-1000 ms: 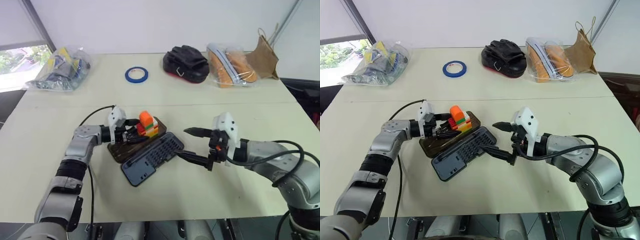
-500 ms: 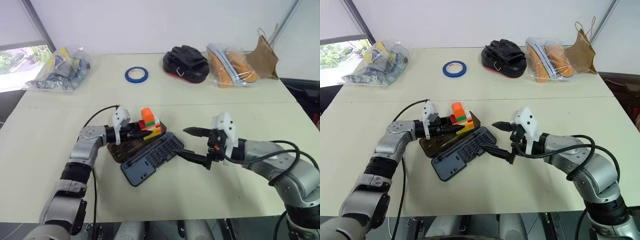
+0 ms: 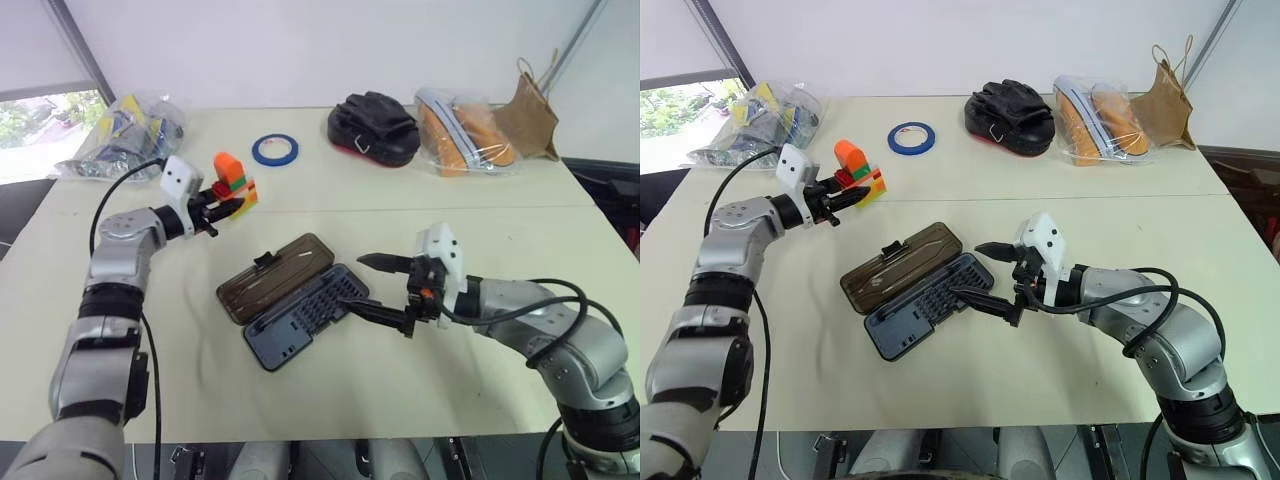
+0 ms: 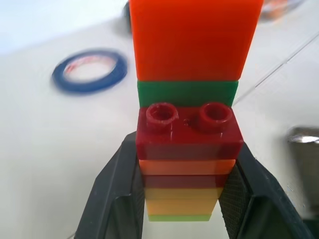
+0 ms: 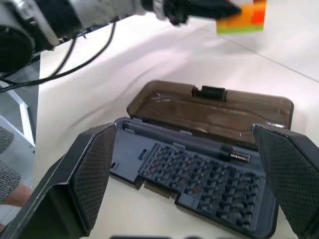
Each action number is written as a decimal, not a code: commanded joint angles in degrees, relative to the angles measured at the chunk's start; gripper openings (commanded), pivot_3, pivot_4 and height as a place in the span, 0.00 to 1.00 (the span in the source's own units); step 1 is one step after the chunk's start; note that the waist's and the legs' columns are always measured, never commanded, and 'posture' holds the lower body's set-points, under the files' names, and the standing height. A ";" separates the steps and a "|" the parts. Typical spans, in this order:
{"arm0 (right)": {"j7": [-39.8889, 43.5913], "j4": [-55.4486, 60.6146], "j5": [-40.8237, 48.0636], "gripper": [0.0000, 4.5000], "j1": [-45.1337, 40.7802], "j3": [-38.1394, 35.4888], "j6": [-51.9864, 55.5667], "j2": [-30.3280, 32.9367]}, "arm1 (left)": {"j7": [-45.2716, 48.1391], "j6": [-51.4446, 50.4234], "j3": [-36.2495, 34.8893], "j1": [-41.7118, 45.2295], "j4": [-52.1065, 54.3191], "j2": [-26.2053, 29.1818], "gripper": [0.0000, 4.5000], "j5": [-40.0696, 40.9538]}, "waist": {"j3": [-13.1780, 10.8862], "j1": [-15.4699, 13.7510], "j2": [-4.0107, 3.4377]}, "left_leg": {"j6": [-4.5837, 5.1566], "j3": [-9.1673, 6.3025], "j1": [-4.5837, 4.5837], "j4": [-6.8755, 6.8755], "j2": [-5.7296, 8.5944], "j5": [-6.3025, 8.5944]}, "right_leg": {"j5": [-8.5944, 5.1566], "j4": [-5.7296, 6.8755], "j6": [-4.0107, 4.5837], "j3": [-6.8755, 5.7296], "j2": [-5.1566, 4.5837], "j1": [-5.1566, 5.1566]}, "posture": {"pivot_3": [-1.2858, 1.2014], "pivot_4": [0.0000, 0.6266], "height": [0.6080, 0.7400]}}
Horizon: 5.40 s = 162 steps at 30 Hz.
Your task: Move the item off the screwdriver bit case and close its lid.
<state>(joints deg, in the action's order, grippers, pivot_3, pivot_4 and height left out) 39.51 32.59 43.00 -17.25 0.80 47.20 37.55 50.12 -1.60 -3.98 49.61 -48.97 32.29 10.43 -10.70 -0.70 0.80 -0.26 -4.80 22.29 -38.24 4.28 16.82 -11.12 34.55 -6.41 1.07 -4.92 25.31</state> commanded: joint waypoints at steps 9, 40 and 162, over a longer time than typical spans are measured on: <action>-1.78 3.04 0.70 1.00 2.53 -1.92 -0.48 0.06 | -13.07 12.13 -2.26 6.50 -21.58 0.12 0.30 -5.31 | 0.03 0.08 0.07 | 0.00 0.02 0.01 -0.05 0.00 0.00 | 0.00 0.16 0.00 0.03 -0.01 0.05 | 0.52 0.24 1.00; 3.00 -3.33 -0.87 1.00 -0.42 -2.25 -2.20 2.10 | 2.90 -36.36 -34.82 -45.03 53.93 19.28 1.00 34.78 | 0.04 1.10 0.06 | -0.04 0.06 -0.30 -0.07 -0.08 -0.02 | -0.03 0.52 0.04 0.20 -0.03 -0.05 | 0.52 0.24 1.00; 1.01 -11.57 -7.44 1.00 -7.35 -1.45 -6.33 0.84 | 10.29 -25.11 -2.01 -34.02 64.23 2.42 0.02 16.97 | 0.31 1.26 -0.22 | 0.42 0.05 -0.01 -0.80 0.05 0.26 | 0.35 -0.24 -0.45 0.20 -0.08 -0.50 | 0.52 0.24 1.00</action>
<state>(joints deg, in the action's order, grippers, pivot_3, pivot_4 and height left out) 41.14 22.31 37.58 -23.03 -0.91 42.98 39.01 61.10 -29.17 -6.46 17.86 12.22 34.20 28.83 -10.38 0.56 0.58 0.17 -4.72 22.28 -39.01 4.33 17.08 -10.77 34.31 -6.86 1.29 -5.01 24.83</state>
